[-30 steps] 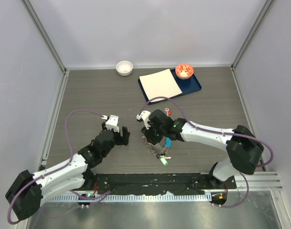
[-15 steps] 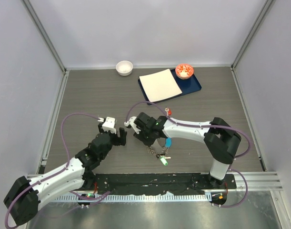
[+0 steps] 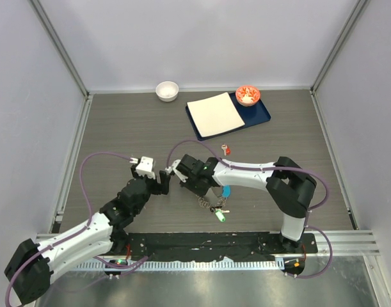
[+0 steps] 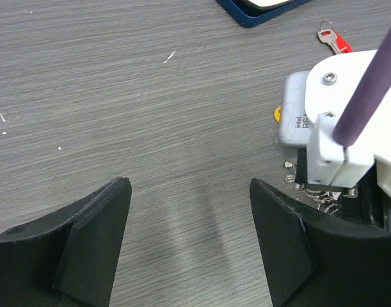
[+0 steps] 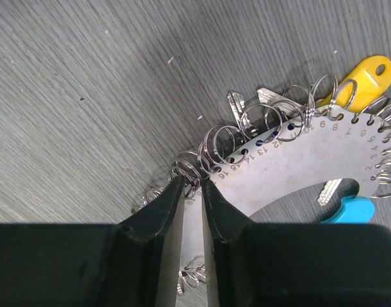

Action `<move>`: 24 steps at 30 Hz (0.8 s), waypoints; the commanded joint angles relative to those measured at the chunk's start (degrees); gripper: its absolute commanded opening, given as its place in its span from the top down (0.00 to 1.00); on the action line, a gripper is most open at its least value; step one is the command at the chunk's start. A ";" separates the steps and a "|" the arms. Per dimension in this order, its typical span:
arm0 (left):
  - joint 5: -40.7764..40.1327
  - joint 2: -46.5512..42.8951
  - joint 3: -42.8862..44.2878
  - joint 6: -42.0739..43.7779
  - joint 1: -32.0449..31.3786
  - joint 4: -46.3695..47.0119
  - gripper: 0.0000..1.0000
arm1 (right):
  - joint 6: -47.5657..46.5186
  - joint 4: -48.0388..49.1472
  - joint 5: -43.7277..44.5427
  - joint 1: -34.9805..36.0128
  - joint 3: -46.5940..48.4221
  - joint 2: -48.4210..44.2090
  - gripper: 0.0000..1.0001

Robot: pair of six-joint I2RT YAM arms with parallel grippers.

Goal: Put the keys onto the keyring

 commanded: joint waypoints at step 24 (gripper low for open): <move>-4.34 -8.67 -2.96 -0.54 0.19 2.22 0.21 | -0.62 0.49 8.89 4.52 -0.10 -0.82 0.99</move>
